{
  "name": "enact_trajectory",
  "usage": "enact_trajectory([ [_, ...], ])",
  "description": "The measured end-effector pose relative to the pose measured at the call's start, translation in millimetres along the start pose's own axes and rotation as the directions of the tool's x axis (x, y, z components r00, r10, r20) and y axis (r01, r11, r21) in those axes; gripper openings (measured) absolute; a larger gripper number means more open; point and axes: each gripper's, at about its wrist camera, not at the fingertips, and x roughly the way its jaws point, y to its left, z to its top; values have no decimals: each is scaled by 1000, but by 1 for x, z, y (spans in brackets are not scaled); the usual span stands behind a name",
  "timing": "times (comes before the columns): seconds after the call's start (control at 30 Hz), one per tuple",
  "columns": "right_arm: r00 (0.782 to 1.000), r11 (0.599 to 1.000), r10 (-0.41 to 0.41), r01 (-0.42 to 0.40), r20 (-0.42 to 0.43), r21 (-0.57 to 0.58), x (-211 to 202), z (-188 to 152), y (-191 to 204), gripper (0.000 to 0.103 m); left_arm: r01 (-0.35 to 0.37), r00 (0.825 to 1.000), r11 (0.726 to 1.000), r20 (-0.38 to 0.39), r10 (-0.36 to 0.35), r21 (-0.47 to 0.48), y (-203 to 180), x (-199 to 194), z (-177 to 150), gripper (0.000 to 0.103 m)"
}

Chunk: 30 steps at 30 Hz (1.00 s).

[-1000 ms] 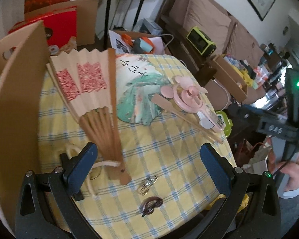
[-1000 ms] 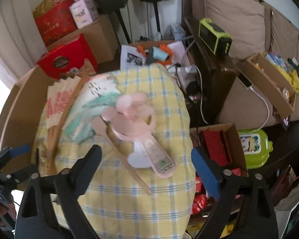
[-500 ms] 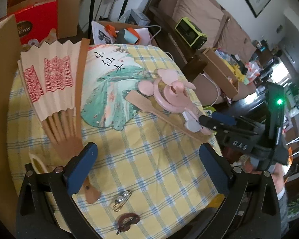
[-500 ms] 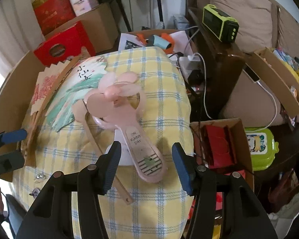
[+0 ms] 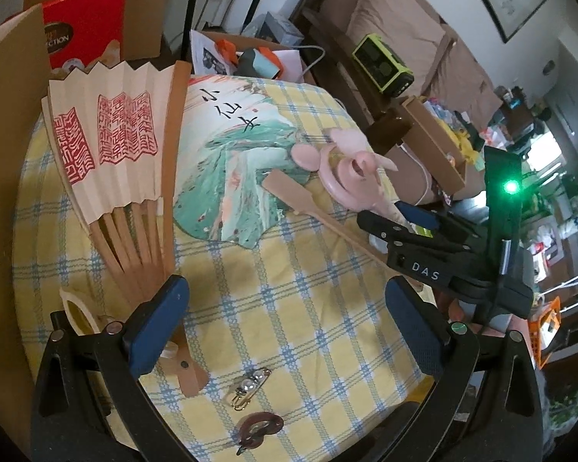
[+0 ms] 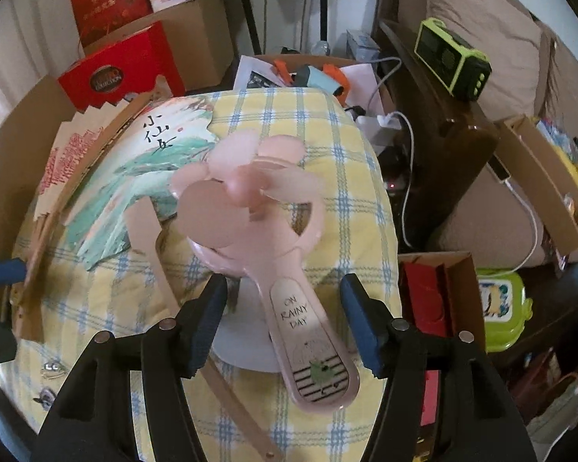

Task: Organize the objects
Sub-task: 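Lower the right tool over the pink mouse-ear fan's handle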

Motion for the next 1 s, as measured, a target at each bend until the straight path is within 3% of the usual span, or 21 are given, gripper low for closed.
enact_trajectory([
  [0.1, 1000, 998, -25, 26, 14, -48, -1, 0, 9, 47, 17, 1000, 1000, -4, -17, -13, 2, 2, 0, 101],
  [0.17, 1000, 1000, 5, -5, 16, -29, -3, 0, 7, 40, 34, 999, 999, -11, -34, -23, 2, 4, 1, 101],
  [0.4, 989, 984, 147, -146, -3, 105, -4, 8, -13, 36, 118, 992, 990, -29, -120, -72, 1, 12, 4, 101],
  [0.53, 988, 984, 151, -151, 11, 96, -9, 7, -13, 26, 139, 989, 985, -36, -143, -98, 4, 17, 5, 101],
  [0.67, 984, 976, 176, -172, -18, 135, -8, 8, -16, 26, 135, 990, 986, -35, -139, -101, 5, 17, 4, 101],
  [0.77, 980, 963, 197, -194, 2, 185, -10, 12, -24, 38, 134, 990, 986, -35, -138, -102, 5, 17, 4, 101],
  [0.8, 976, 952, 216, -215, 18, 217, -12, 14, -29, 50, 132, 990, 986, -34, -136, -101, 5, 16, 4, 101],
  [0.83, 973, 946, 228, -228, 28, 230, -13, 15, -31, 56, 131, 990, 986, -32, -134, -100, 6, 15, 5, 101],
  [0.9, 973, 942, 226, -231, 50, 244, -18, 18, -34, 58, 129, 991, 987, -31, -132, -100, 8, 14, 7, 101],
  [1.0, 976, 944, 206, -219, 76, 247, -24, 24, -35, 75, 126, 991, 987, -27, -129, -99, 10, 12, 8, 101],
])
